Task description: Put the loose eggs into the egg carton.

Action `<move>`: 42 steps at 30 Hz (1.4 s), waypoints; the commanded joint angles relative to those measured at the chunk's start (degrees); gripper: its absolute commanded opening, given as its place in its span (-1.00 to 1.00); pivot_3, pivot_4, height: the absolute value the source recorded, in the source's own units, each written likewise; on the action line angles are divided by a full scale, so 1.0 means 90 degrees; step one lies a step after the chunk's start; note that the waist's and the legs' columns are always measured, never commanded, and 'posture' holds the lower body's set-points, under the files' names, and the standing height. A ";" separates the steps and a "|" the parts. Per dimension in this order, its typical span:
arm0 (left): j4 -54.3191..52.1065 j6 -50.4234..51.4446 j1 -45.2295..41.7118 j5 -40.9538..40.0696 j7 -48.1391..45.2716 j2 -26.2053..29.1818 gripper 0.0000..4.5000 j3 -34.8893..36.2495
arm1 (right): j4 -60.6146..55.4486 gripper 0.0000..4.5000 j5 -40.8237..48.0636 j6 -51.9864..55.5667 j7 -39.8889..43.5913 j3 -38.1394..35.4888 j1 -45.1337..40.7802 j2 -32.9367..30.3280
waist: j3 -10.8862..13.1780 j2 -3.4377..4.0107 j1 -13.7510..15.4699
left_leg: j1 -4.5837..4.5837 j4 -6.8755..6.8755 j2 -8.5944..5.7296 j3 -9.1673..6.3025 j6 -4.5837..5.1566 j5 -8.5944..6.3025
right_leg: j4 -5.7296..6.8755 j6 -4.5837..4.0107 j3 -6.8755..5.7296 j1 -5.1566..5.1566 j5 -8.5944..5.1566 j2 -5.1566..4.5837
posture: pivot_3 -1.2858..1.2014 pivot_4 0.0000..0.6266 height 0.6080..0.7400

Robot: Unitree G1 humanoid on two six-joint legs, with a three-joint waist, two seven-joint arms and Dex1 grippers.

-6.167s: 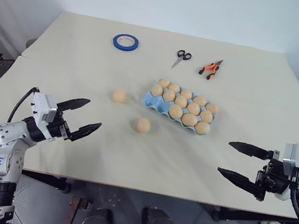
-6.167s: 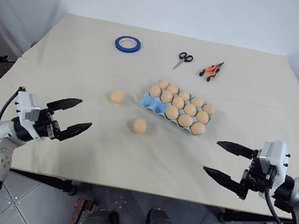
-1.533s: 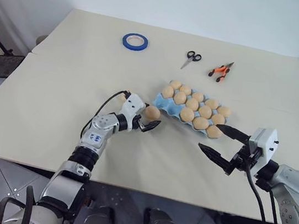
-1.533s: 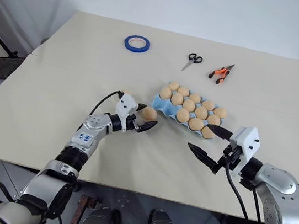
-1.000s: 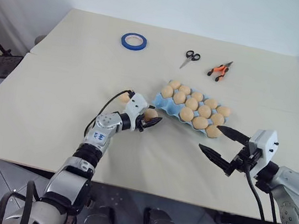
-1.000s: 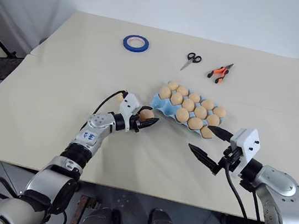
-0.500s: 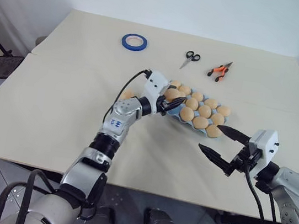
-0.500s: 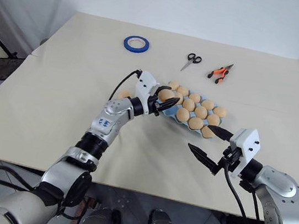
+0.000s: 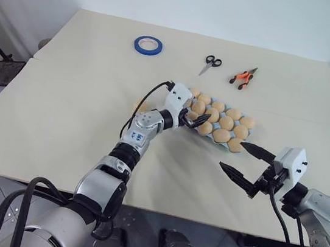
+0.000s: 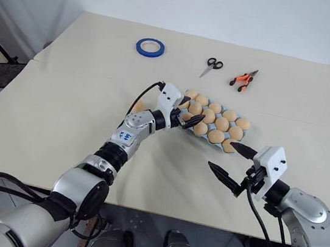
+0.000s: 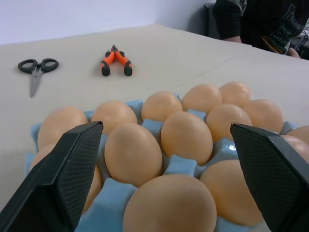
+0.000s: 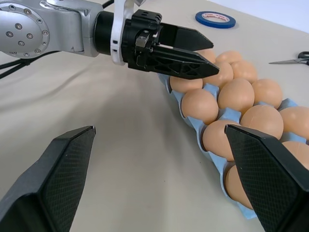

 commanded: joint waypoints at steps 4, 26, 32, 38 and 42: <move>-0.2614 0.0482 0.1113 -0.0322 -0.0650 0.0552 1.00 -0.0023 | -0.0110 1.00 0.0102 -0.0147 0.0042 -0.0199 -0.0122 0.0001 | -0.0002 0.0005 -0.0045 | 0.0008 -0.0007 0.0009 0.0006 -0.0021 0.0008 | 0.0008 -0.0004 0.0004 -0.0001 -0.0002 0.0007 | 0.03 -0.52 1.00; -0.5228 0.1931 0.4788 -0.2161 -0.2141 0.3853 1.00 0.2199 | 0.0320 1.00 0.0061 -0.0217 0.0481 -0.0023 -0.0471 -0.0023 | -0.0005 0.0012 -0.0172 | 0.0036 -0.0022 0.0002 -0.0018 -0.0033 0.0026 | 0.0034 -0.0049 -0.0035 0.0020 0.0006 -0.0040 | 0.03 -0.52 1.00; -0.4993 0.1813 0.4374 -0.2000 -0.1952 0.3799 1.00 0.2051 | 0.0430 1.00 0.0022 -0.0207 0.0519 0.0073 -0.0649 0.0002 | -0.0005 0.0011 -0.0150 | 0.0024 -0.0054 0.0000 -0.0027 -0.0033 0.0025 | -0.0002 -0.0048 -0.0054 0.0019 0.0006 -0.0046 | 0.03 -0.52 1.00; -0.3657 0.1343 0.3073 -0.1477 -0.1882 0.3523 1.00 0.1452 | 0.0500 1.00 0.0002 -0.0223 0.0532 0.0109 -0.0736 -0.0015 | -0.0005 0.0011 -0.0130 | 0.0025 -0.0061 -0.0003 -0.0025 -0.0021 0.0039 | -0.0004 -0.0047 -0.0059 0.0019 0.0006 -0.0046 | 0.03 -0.52 1.00; -0.2064 0.0809 0.1887 -0.0936 -0.1690 0.3289 1.00 0.1096 | 0.0510 1.00 0.0009 -0.0225 0.0504 0.0093 -0.0759 -0.0032 | -0.0005 0.0010 -0.0118 | 0.0021 -0.0060 -0.0011 -0.0020 -0.0010 0.0044 | -0.0008 -0.0040 -0.0055 0.0017 0.0008 -0.0046 | 0.03 -0.52 1.00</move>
